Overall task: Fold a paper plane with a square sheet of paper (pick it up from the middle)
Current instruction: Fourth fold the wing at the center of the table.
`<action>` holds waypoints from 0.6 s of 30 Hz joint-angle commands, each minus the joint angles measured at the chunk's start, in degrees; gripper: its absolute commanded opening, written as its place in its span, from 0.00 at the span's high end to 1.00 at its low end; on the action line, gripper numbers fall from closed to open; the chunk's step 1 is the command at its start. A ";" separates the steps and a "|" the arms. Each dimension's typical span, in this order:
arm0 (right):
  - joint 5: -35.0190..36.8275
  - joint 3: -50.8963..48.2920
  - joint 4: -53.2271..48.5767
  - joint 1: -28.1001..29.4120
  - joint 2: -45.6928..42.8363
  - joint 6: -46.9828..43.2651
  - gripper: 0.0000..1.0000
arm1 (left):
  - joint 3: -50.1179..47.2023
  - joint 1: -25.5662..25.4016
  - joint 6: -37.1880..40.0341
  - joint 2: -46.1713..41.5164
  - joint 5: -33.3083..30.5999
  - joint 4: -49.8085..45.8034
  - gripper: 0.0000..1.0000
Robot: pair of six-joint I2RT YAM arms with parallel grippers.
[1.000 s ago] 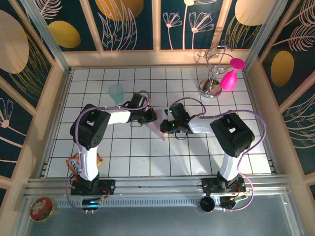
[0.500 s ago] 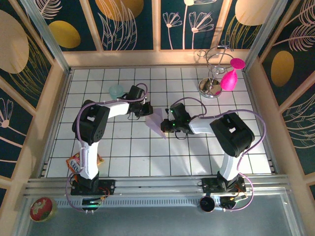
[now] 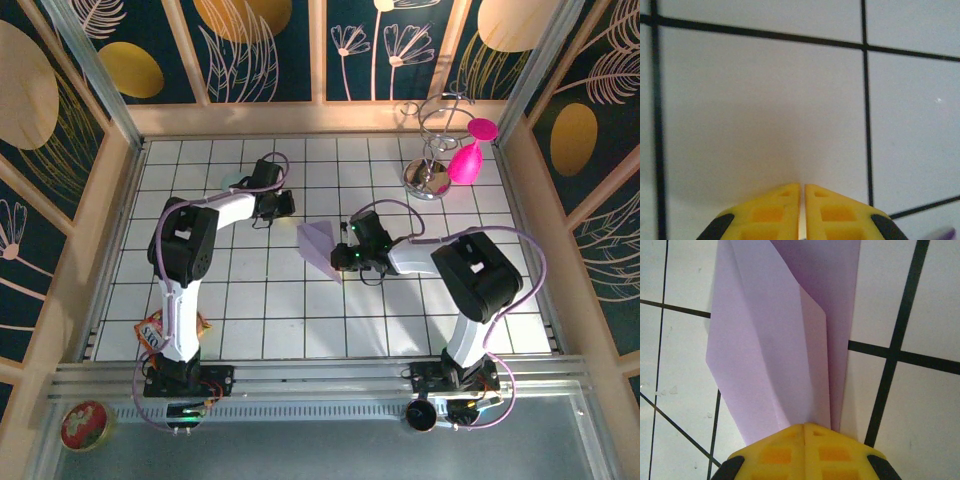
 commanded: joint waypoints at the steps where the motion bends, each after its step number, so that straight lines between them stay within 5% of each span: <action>1: 1.04 -2.54 -12.89 -0.51 0.34 0.72 1.00 | -0.64 -0.14 0.22 -2.19 0.86 -0.32 0.88; 6: -3.76 0.52 -5.07 -1.33 -6.90 4.67 0.91 | -7.96 -2.41 -4.50 -11.38 3.97 4.37 0.84; 12: -2.33 -0.22 1.90 -4.19 -11.35 6.77 0.61 | -21.16 -4.01 -13.28 -23.01 6.18 14.64 0.67; 18: -7.77 4.32 0.44 -7.64 -4.27 -0.19 0.60 | -34.29 -4.37 -23.21 -30.36 8.80 26.93 0.55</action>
